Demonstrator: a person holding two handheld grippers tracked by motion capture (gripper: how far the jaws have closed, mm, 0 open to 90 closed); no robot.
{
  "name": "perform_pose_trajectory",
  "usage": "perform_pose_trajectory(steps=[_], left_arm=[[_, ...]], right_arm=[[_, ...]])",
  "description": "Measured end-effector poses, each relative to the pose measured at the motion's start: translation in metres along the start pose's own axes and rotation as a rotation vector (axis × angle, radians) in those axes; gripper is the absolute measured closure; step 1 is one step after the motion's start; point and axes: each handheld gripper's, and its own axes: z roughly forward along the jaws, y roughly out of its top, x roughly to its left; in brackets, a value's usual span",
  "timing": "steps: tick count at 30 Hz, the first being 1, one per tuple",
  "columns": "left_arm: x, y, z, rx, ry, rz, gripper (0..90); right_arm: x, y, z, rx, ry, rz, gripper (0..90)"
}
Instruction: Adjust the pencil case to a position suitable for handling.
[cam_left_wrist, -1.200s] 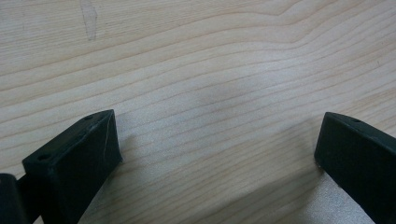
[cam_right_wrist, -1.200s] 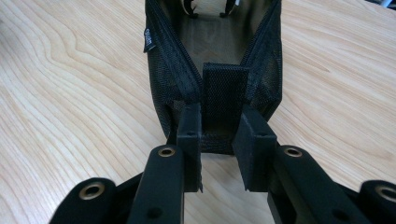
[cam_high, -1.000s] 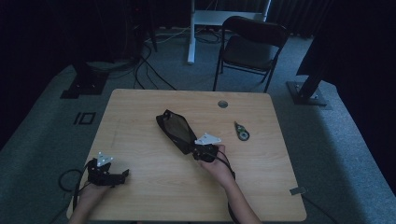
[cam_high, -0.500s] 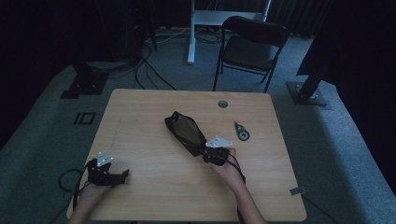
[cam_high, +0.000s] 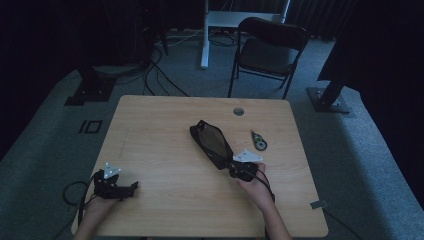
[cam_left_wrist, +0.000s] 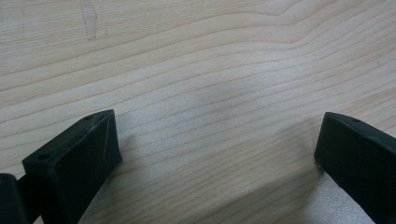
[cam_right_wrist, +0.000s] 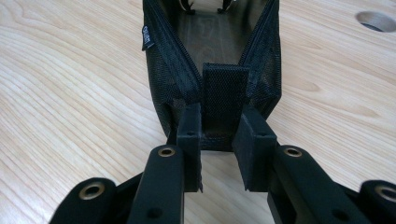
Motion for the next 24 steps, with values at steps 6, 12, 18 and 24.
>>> perform_pose_trajectory(steps=[6, 12, 18, 24], left_arm=[[0.0, 0.0, 0.0, 0.0, 0.0, 0.0, 0.2], [0.0, 0.0, 0.0, 0.0, 0.0, 0.0, 0.2], [0.0, 0.0, 0.0, 0.0, 0.0, 0.0, 0.2], [0.0, 0.0, 0.0, 0.0, 0.0, 0.0, 0.2]], right_arm=[[-0.004, -0.009, -0.011, -0.001, -0.015, 0.009, 73.1], [-0.007, -0.016, -0.019, -0.012, -0.03, 0.028, 73.1], [-0.009, -0.023, -0.028, -0.011, -0.047, 0.037, 73.0], [-0.013, -0.035, -0.041, -0.01, -0.062, 0.047, 73.1]])
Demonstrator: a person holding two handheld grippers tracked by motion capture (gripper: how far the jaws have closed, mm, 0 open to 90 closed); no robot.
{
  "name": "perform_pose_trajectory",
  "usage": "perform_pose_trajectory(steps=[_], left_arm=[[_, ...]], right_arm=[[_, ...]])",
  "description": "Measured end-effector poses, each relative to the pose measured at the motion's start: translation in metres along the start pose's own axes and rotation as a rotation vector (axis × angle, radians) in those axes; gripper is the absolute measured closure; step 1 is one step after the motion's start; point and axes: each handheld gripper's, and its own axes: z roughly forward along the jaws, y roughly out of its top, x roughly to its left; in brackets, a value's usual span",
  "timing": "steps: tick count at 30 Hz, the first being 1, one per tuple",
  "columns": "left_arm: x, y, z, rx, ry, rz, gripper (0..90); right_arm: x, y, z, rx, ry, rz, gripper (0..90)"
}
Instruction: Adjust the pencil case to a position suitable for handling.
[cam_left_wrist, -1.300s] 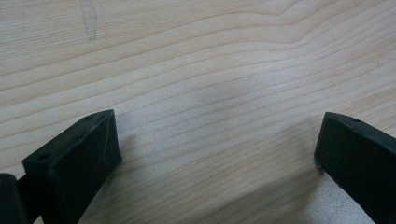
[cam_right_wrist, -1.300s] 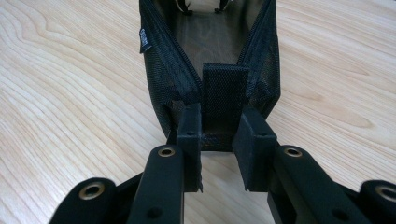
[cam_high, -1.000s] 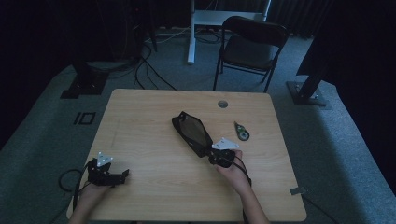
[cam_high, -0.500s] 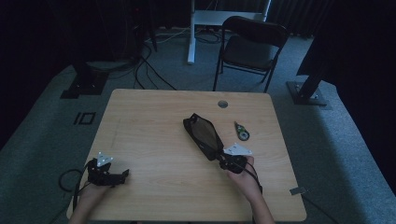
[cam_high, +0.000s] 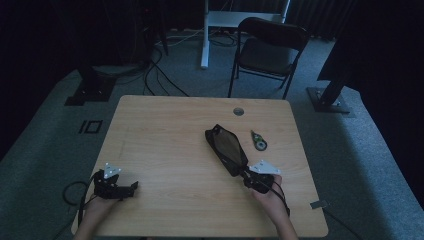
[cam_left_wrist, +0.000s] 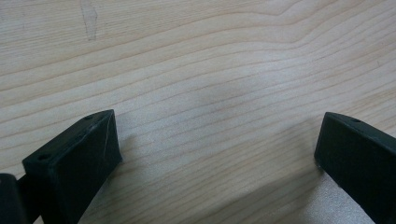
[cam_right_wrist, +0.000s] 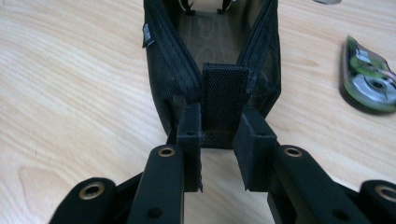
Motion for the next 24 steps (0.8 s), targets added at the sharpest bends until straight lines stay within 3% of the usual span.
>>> perform_pose_trajectory(steps=[17, 24], left_arm=[[0.0, 0.0, 0.0, -0.001, 0.0, -0.001, 0.2], [0.0, 0.0, 0.0, 0.0, 0.0, 0.0, 0.2]], right_arm=[[-0.002, -0.017, -0.022, -0.006, -0.028, 0.029, 73.1], [0.0, -0.026, -0.032, -0.019, -0.03, 0.067, 73.0]])
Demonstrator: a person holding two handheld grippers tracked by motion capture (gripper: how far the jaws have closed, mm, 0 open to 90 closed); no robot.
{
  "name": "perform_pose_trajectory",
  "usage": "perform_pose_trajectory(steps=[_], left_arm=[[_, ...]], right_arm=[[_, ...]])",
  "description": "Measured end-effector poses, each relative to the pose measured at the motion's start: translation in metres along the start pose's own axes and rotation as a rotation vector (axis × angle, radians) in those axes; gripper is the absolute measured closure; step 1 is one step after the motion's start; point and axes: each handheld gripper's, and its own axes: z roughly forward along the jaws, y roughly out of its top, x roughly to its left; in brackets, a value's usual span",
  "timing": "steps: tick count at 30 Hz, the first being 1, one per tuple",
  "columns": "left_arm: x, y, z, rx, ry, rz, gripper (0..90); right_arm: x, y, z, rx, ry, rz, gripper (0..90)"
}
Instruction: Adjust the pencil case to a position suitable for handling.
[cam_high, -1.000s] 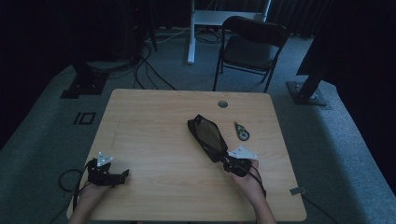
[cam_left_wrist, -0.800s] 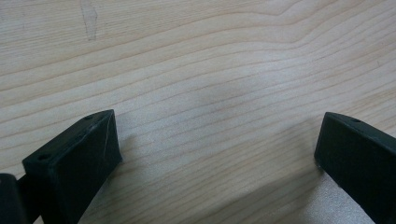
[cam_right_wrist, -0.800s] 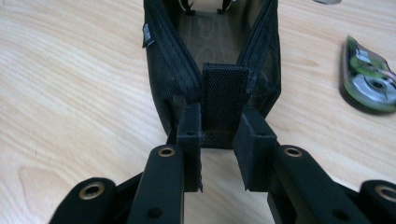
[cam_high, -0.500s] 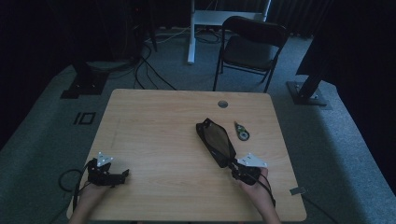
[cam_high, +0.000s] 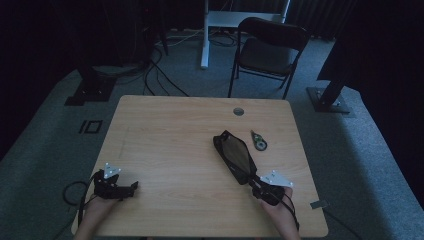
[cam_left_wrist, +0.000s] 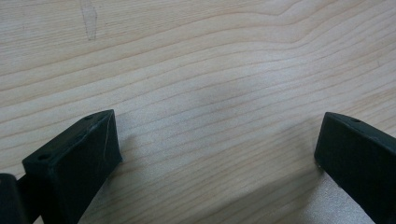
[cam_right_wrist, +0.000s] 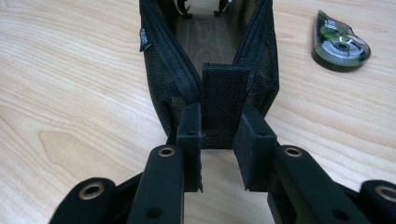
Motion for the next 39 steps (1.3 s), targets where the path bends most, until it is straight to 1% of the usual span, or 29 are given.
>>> perform_pose_trajectory(steps=[5, 6, 11, 15, 23, 26, 28, 30, 31, 33, 39], left_arm=[[0.0, 0.0, 0.0, 0.0, 0.0, 0.0, 0.2], [0.0, 0.0, 0.0, 0.0, 0.0, 0.001, 0.2], [0.0, 0.0, 0.0, 0.0, 0.0, 0.001, 0.2], [0.0, 0.0, 0.0, 0.0, 0.0, 0.0, 0.2], [0.0, 0.0, 0.0, 0.0, 0.0, 0.0, 0.2], [0.0, 0.0, 0.0, 0.0, 0.0, 0.0, 0.2], [0.0, 0.0, 0.0, 0.0, 0.0, 0.0, 0.2], [0.0, 0.0, 0.0, 0.0, 0.0, 0.0, 0.2], [0.0, 0.0, 0.0, 0.0, 0.0, 0.001, 0.2], [0.0, 0.0, 0.0, 0.001, 0.0, 0.001, 0.2], [0.0, 0.0, 0.0, 0.0, 0.0, 0.0, 0.2]], right_arm=[[0.001, -0.003, -0.005, -0.003, -0.014, -0.001, 73.0], [0.002, -0.005, -0.006, 0.0, -0.017, -0.008, 73.0], [0.003, -0.008, -0.011, -0.001, -0.001, 0.002, 73.0], [0.006, -0.011, -0.016, 0.0, -0.004, 0.006, 73.0], [0.011, -0.017, -0.027, 0.008, -0.012, -0.007, 72.7], [0.009, -0.018, -0.028, 0.012, -0.008, 0.004, 72.3], [0.009, -0.017, -0.028, 0.016, -0.007, -0.003, 70.9], [0.009, -0.016, -0.029, 0.019, -0.001, -0.011, 67.0], [0.009, -0.016, -0.03, 0.017, -0.001, -0.01, 65.7], [0.009, -0.015, -0.032, 0.016, 0.003, -0.022, 64.2], [0.007, -0.01, -0.038, 0.001, 0.017, -0.016, 60.2]])
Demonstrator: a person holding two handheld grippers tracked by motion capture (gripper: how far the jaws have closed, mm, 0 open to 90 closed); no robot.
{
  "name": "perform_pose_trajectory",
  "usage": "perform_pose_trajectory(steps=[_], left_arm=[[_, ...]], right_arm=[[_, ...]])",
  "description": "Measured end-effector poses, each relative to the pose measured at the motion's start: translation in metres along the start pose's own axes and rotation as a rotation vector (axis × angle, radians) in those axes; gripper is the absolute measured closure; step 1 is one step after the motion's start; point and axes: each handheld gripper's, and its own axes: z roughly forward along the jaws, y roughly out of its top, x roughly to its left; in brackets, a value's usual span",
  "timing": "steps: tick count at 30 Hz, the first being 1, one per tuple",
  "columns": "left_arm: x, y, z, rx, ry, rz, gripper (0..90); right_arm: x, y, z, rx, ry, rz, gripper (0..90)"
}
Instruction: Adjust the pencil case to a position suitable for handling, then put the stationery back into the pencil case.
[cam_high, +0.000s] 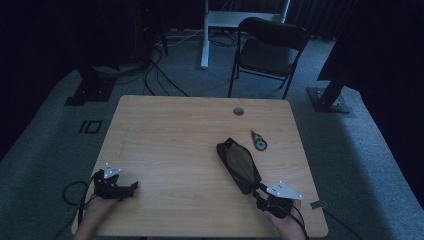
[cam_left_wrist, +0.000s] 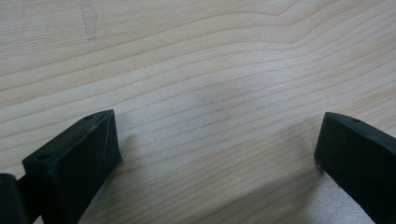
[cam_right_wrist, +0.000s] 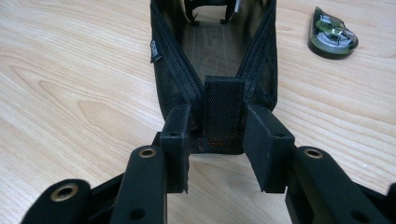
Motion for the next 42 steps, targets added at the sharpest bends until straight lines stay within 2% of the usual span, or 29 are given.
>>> perform_pose_trajectory(steps=[9, 18, 32, 42], left_arm=[[0.0, 0.0, 0.0, 0.0, 0.0, 0.0, 0.2], [0.0, 0.0, 0.0, 0.0, 0.0, 0.0, 0.2], [0.0, 0.0, 0.0, 0.0, 0.0, 0.0, 0.2], [0.0, 0.0, 0.0, 0.0, 0.0, 0.0, 0.2]], right_arm=[[-0.002, 0.009, -0.008, -0.032, 0.014, -0.002, 52.0], [-0.012, 0.026, -0.009, -0.073, 0.012, -0.006, 51.0], [-0.037, 0.056, 0.008, -0.108, -0.001, 0.001, 51.0], [-0.055, 0.061, 0.023, -0.099, -0.031, 0.032, 51.0]])
